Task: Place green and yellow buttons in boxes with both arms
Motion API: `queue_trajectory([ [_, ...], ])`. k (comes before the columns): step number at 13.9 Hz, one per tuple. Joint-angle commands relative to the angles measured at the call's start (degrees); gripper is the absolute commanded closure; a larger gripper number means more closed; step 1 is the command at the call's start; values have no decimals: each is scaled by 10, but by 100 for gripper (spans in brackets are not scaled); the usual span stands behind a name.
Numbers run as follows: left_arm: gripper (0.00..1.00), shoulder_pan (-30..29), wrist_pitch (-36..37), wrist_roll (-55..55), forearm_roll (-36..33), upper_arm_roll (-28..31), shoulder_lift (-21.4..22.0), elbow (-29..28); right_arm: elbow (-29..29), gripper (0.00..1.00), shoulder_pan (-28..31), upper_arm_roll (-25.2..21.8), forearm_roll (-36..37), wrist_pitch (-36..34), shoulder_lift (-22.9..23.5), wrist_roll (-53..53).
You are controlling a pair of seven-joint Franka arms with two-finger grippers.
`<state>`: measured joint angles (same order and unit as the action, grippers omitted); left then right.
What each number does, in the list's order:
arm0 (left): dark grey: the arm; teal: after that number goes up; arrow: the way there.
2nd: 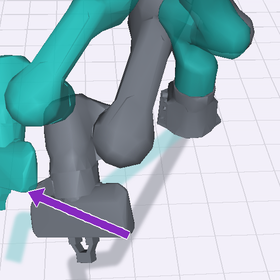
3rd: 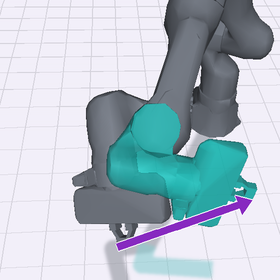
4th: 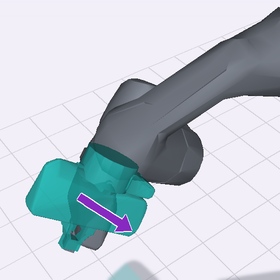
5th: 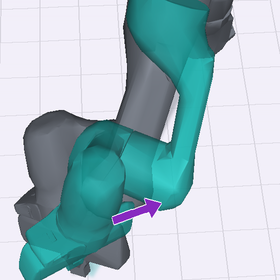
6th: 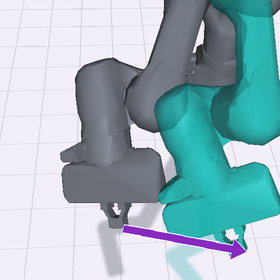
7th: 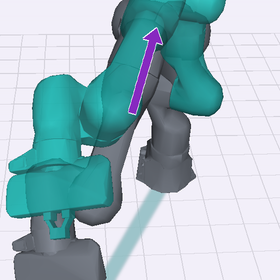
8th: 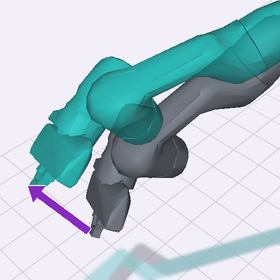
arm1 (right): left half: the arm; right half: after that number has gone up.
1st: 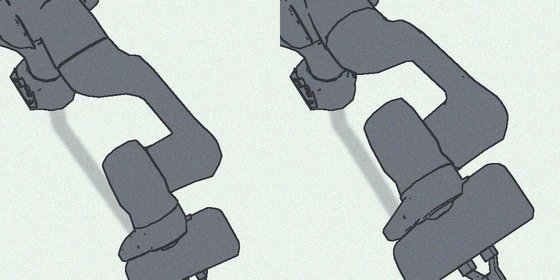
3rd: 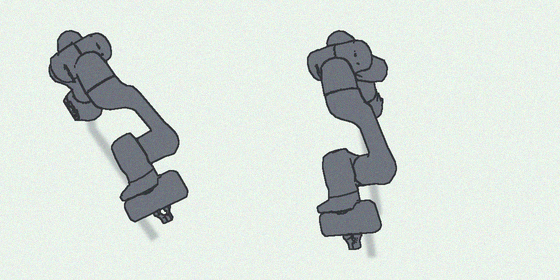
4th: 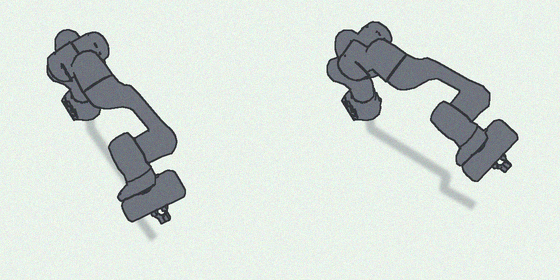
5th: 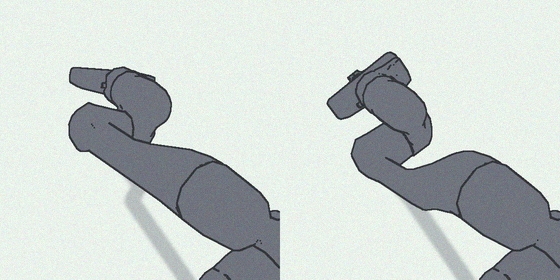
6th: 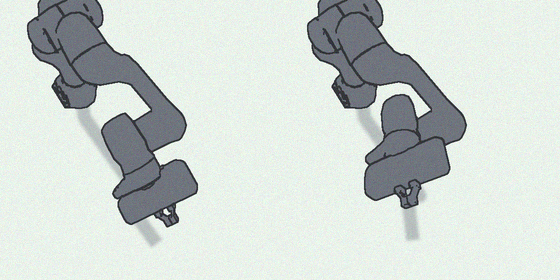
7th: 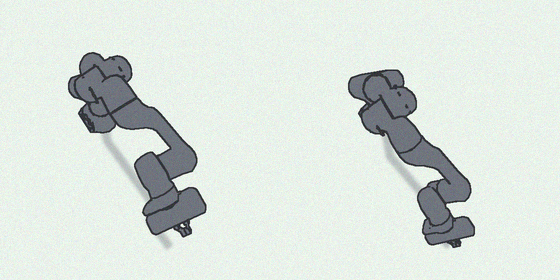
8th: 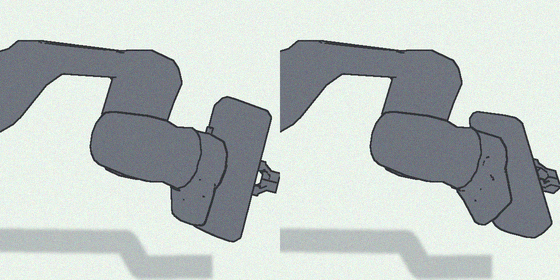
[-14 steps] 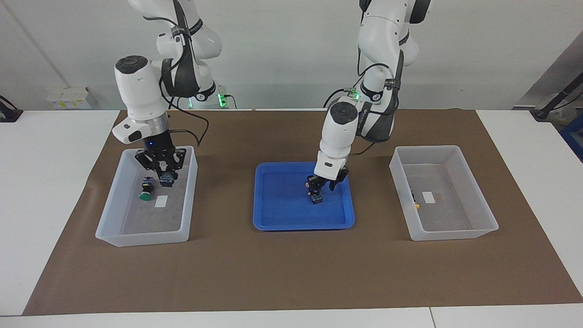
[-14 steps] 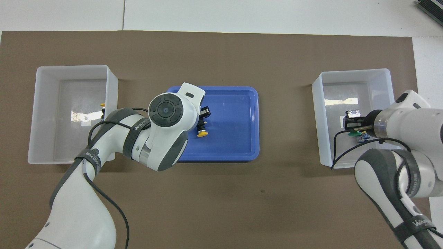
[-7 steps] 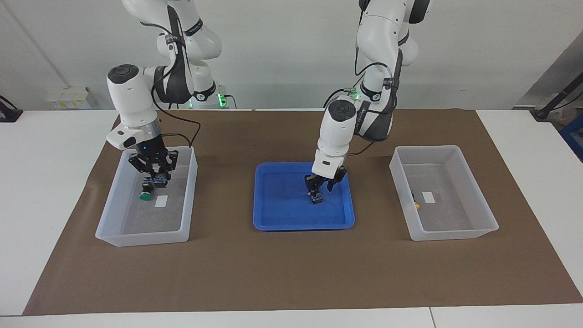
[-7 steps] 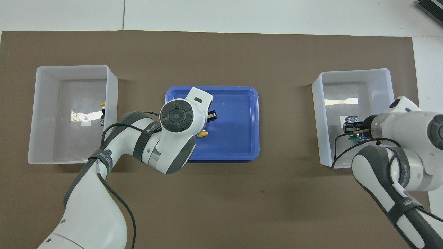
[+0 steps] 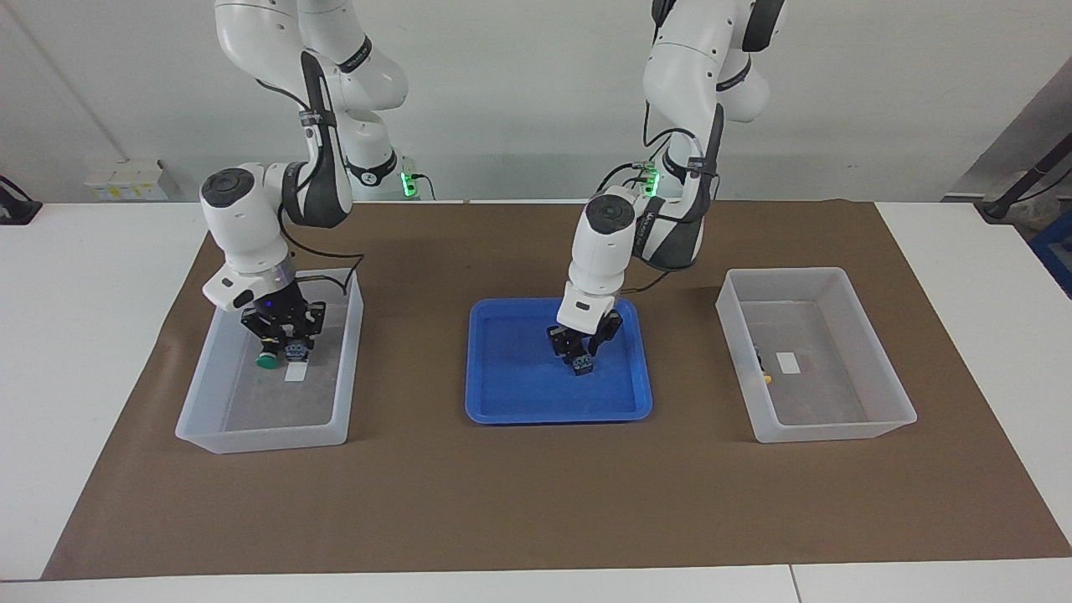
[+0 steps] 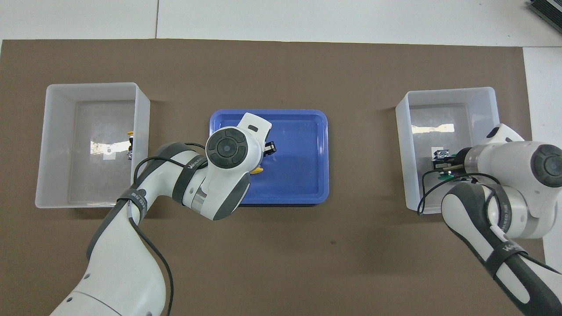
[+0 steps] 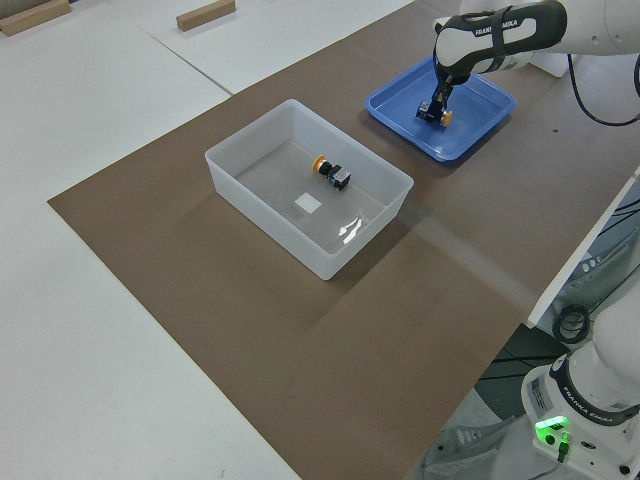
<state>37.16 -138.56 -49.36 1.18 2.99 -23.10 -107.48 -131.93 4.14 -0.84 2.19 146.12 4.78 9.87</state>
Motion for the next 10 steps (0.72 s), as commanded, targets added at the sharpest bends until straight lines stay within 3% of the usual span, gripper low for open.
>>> queue_trajectory([
  [1,82,11,-6,-11,-10,10,1,-4,-1,60,12,5,-12,7,2,22],
  [3,100,11,0,-11,-10,10,1,0,-1,57,20,5,-12,2,2,20],
  [6,100,6,76,-10,-10,13,-2,47,1,47,21,5,-12,0,1,18],
  [8,100,-1,151,-7,-10,15,-3,103,2,46,20,5,-12,-1,1,18],
  [10,100,-28,187,-2,-10,14,15,120,2,45,20,5,-12,-2,1,18],
])
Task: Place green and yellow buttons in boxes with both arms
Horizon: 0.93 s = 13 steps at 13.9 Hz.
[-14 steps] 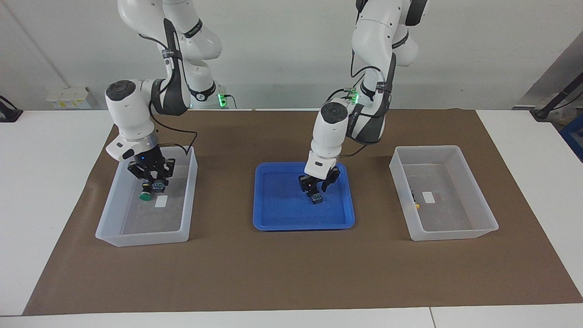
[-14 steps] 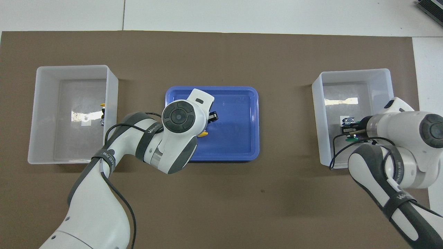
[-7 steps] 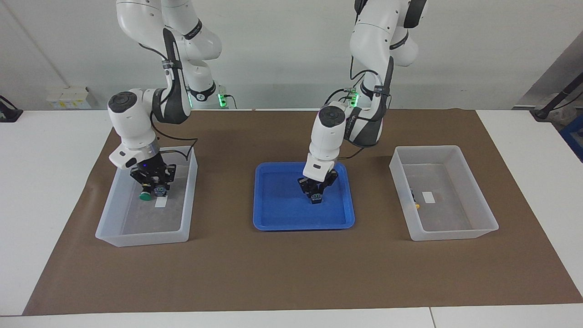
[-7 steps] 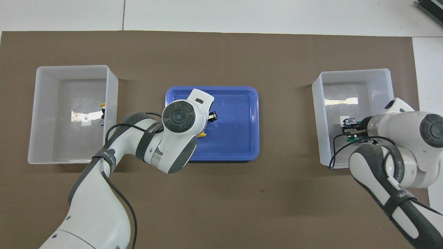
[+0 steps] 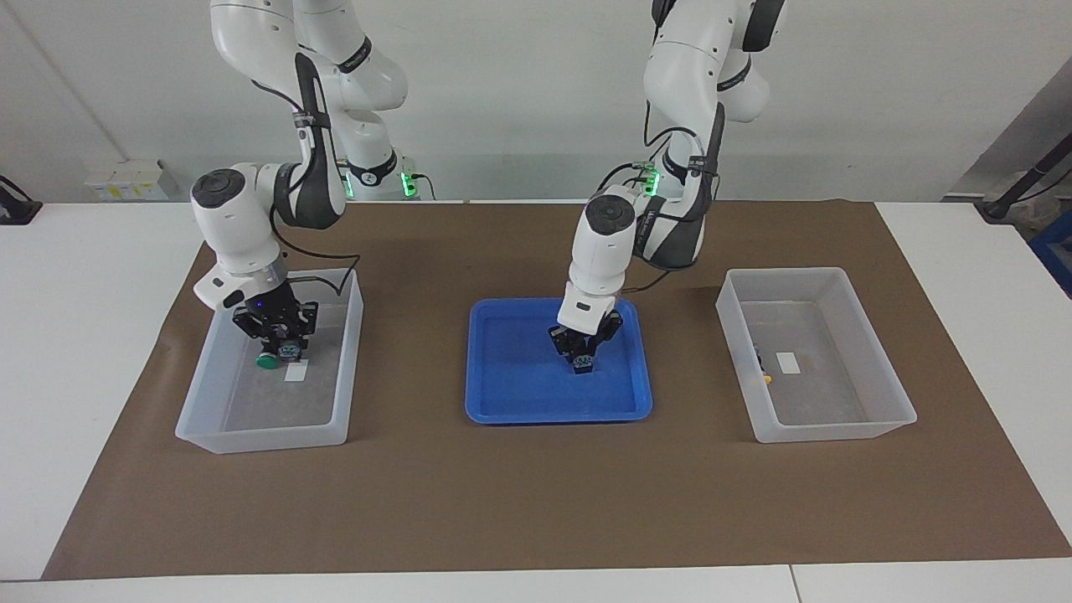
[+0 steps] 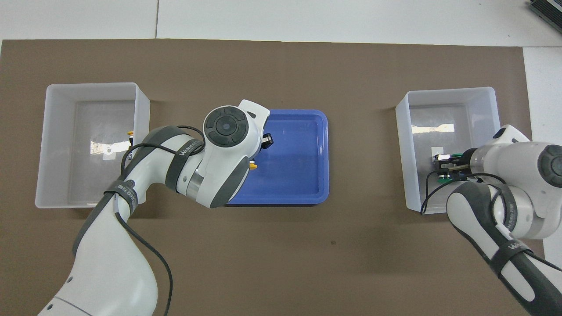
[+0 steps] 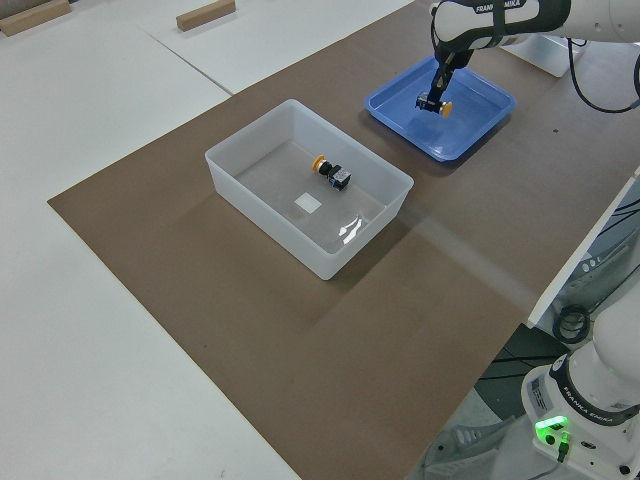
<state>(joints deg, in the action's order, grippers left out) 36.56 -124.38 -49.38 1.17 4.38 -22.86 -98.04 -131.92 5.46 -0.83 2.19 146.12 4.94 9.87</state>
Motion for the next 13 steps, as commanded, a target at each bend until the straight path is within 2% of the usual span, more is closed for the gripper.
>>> queue_trajectory([
  [1,100,-35,60,1,-9,0,32,26,3,42,7,5,-12,-5,-1,18],
  [3,100,-51,85,11,-5,-1,55,27,13,28,7,5,-12,-23,-9,17],
  [4,100,-62,98,19,-3,-4,58,33,27,13,7,5,-12,-42,-14,14],
  [6,100,-83,132,24,2,-9,61,52,50,0,2,5,-12,-71,-26,-8],
  [9,100,-109,182,92,31,-4,81,68,99,0,-1,7,-12,-127,-34,-47],
  [13,100,-141,216,172,32,-1,89,72,214,0,-16,9,-12,-243,-34,-59],
])
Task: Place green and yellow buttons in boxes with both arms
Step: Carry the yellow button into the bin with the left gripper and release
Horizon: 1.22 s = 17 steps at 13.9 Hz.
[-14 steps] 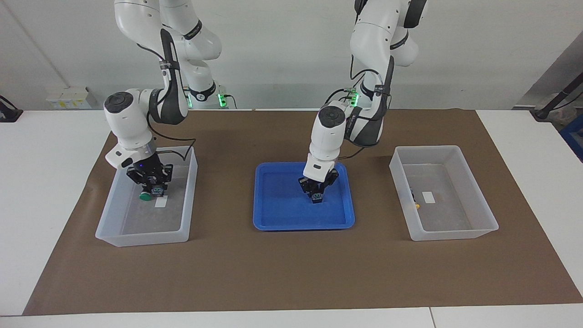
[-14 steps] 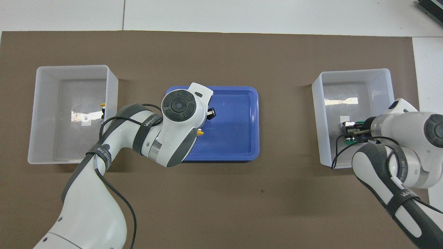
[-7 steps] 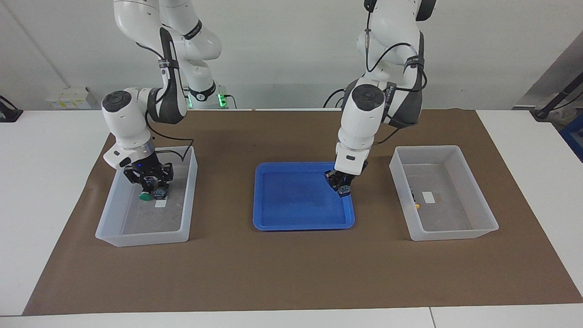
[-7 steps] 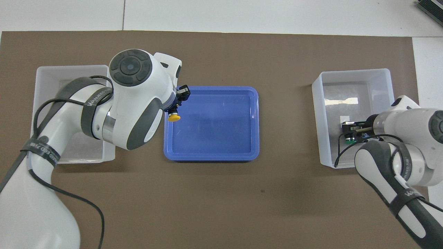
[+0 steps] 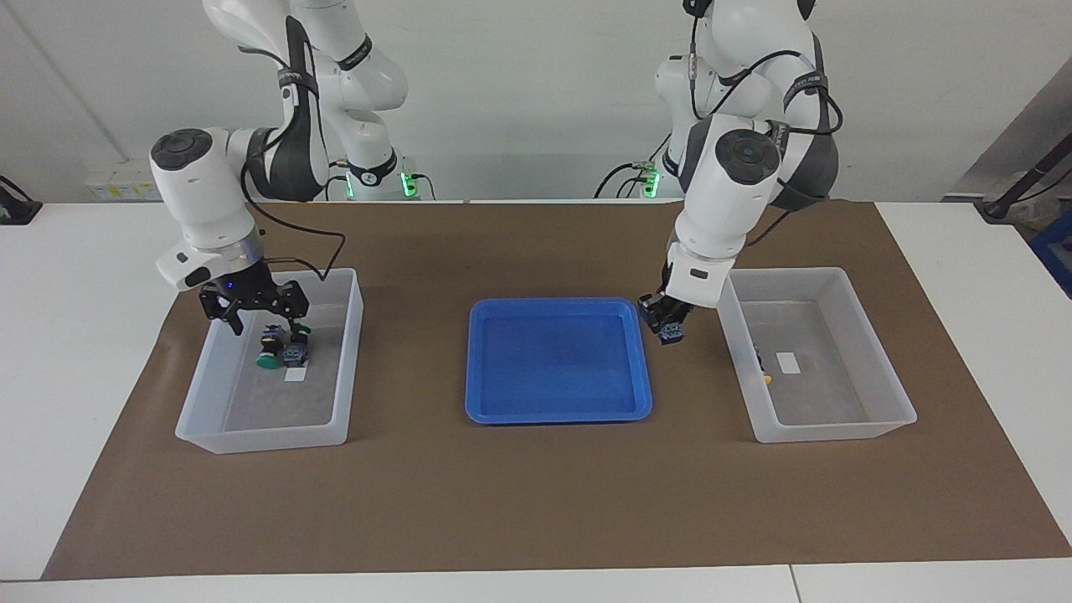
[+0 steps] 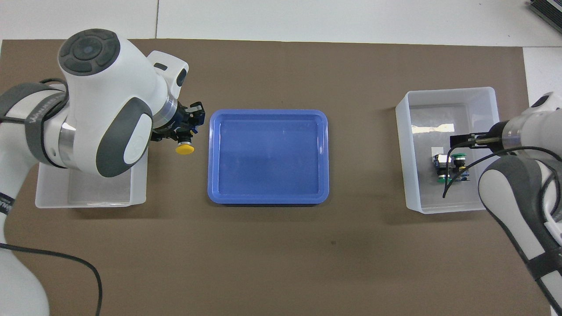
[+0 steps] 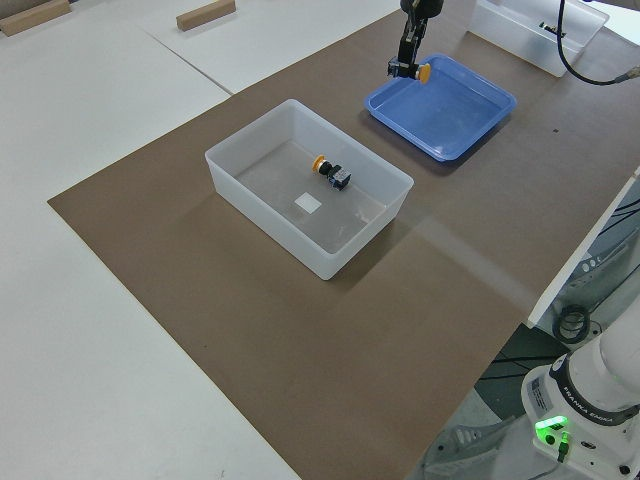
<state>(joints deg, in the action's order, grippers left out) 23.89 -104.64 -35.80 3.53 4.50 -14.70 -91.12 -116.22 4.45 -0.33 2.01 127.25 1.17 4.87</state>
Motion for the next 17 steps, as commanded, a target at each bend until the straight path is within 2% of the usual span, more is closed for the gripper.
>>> queue_trajectory([
  [1,100,-20,21,58,9,1,8,3,82,0,-7,4,-10,-78,5,-14],
  [6,100,-79,37,200,9,2,13,3,147,0,-48,5,-4,-169,0,-93],
  [11,100,-127,29,306,8,2,13,2,140,0,-55,9,-6,-239,-43,-124],
  [17,100,-161,34,390,6,2,20,-8,152,0,-52,9,-9,-285,-43,-123],
])
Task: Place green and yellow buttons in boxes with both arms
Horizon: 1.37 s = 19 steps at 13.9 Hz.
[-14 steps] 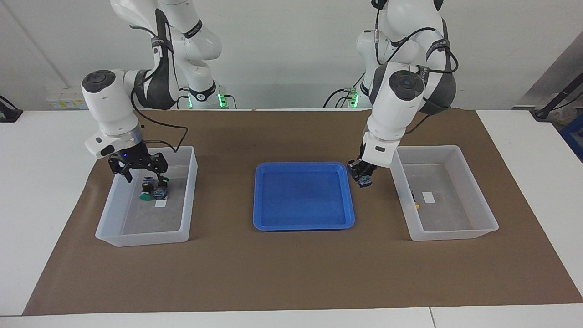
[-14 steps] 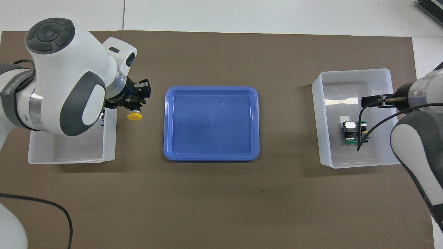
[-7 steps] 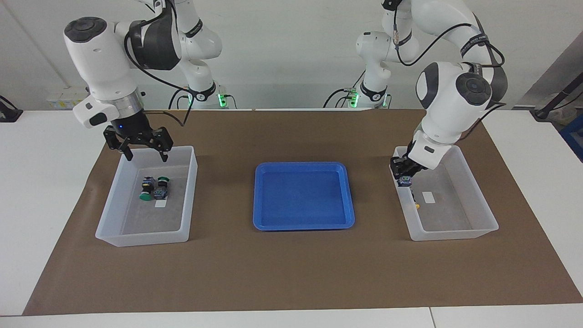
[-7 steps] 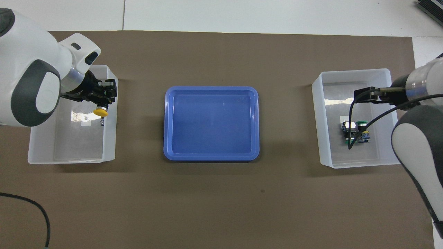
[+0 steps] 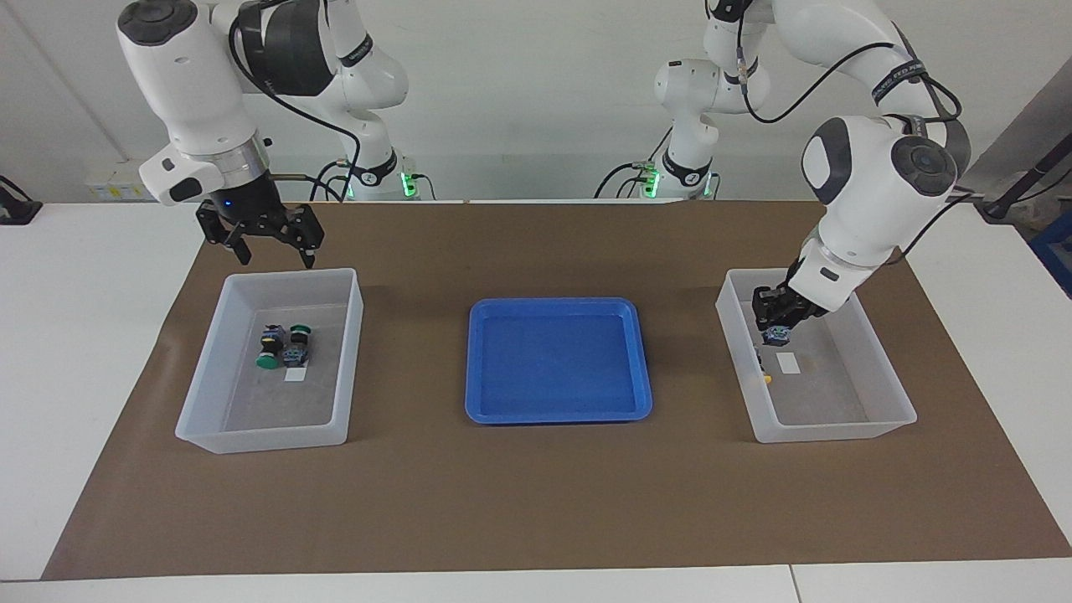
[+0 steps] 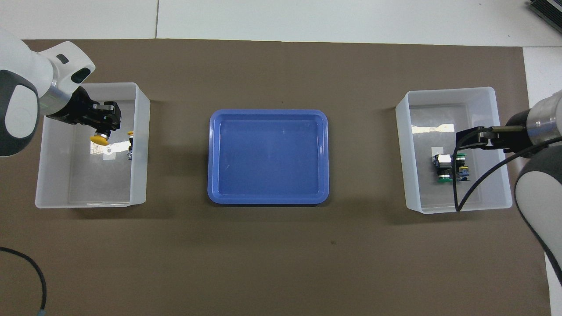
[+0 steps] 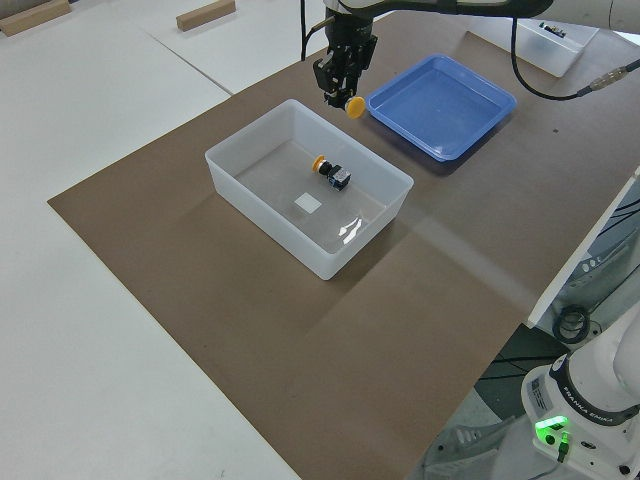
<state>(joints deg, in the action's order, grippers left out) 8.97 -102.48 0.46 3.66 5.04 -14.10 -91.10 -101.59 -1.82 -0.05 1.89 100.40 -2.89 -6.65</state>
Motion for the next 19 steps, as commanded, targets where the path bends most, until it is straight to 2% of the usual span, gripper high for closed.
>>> queue_trajectory([
  [1,100,-12,16,34,4,-3,14,-8,19,0,15,6,-8,-27,2,-7],
  [4,91,-13,18,34,2,-2,14,-8,41,0,18,6,-9,-42,7,-6],
  [6,73,-13,21,33,2,-2,14,-7,66,0,19,5,-10,-57,17,-6],
  [8,60,-12,25,33,1,-2,14,-7,68,0,20,4,-11,-65,18,-4],
  [12,54,-12,26,33,1,-3,14,-6,62,0,17,4,-10,-65,15,-4],
  [14,44,-11,27,33,1,-3,14,-6,62,0,17,3,-10,-64,15,-5],
  [19,43,-12,26,33,1,-3,14,-4,61,0,16,4,-10,-64,14,-5],
])
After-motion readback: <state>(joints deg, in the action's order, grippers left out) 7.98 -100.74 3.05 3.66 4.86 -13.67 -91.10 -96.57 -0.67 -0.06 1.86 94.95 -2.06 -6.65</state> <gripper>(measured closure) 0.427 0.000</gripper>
